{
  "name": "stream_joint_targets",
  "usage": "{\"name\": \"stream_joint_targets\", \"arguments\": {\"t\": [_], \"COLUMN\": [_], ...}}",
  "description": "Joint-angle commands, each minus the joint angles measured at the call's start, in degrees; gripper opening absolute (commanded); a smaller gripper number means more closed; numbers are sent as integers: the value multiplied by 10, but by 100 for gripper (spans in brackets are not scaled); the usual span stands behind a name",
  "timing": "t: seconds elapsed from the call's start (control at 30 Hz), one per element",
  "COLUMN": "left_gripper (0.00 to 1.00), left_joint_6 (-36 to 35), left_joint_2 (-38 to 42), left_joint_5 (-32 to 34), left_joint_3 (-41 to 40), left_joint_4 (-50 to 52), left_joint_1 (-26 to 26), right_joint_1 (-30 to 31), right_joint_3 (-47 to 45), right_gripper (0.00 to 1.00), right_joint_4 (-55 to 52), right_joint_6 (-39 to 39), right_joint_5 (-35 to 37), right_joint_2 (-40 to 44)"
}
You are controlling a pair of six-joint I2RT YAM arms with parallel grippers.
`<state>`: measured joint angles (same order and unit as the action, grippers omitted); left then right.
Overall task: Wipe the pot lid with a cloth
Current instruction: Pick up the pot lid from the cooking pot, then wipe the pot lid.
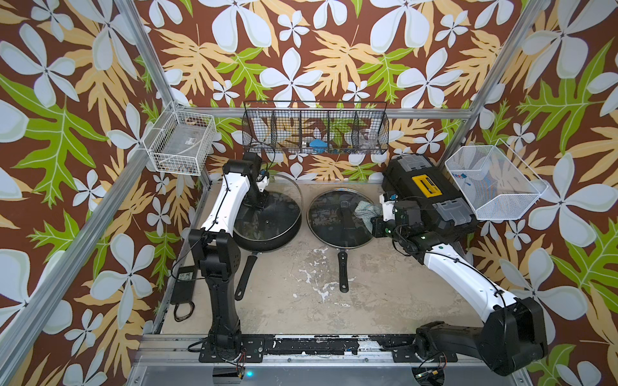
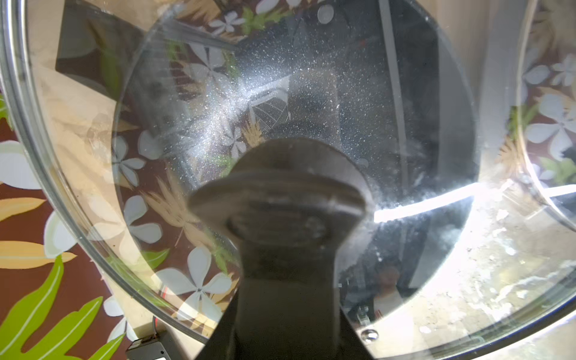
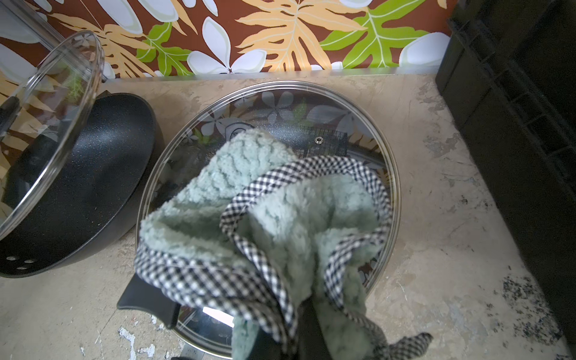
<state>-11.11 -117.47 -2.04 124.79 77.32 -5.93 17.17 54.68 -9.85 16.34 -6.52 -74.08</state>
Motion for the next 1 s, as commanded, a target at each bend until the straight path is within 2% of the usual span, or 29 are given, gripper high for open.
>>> {"name": "stream_joint_targets", "arguments": {"t": [0.0, 0.13, 0.43, 0.63, 0.87, 0.97], "left_gripper": [0, 0, 0, 0, 0, 0], "left_joint_6": [-1, -27, -100, -107, -97, -90], "left_joint_2": [30, 58, 82, 74, 88, 113], "left_joint_5": [-115, -249, -582, -673, -754, -817], "left_joint_3": [-7, -44, -133, -130, -169, -206], "left_joint_4": [-14, -14, -15, -15, -15, -16], "left_joint_1": [26, 50, 52, 51, 51, 51], "right_joint_1": [2, 4, 10, 11, 28, 37], "right_joint_3": [9, 11, 40, 39, 52, 56], "right_gripper": [0, 0, 0, 0, 0, 0], "right_joint_4": [12, 36, 99, 153, 222, 263], "right_joint_6": [2, 20, 63, 98, 136, 158], "right_joint_5": [-15, -54, -185, -258, -341, -378], "right_joint_2": [4, 13, 19, 31, 26, 17]}}
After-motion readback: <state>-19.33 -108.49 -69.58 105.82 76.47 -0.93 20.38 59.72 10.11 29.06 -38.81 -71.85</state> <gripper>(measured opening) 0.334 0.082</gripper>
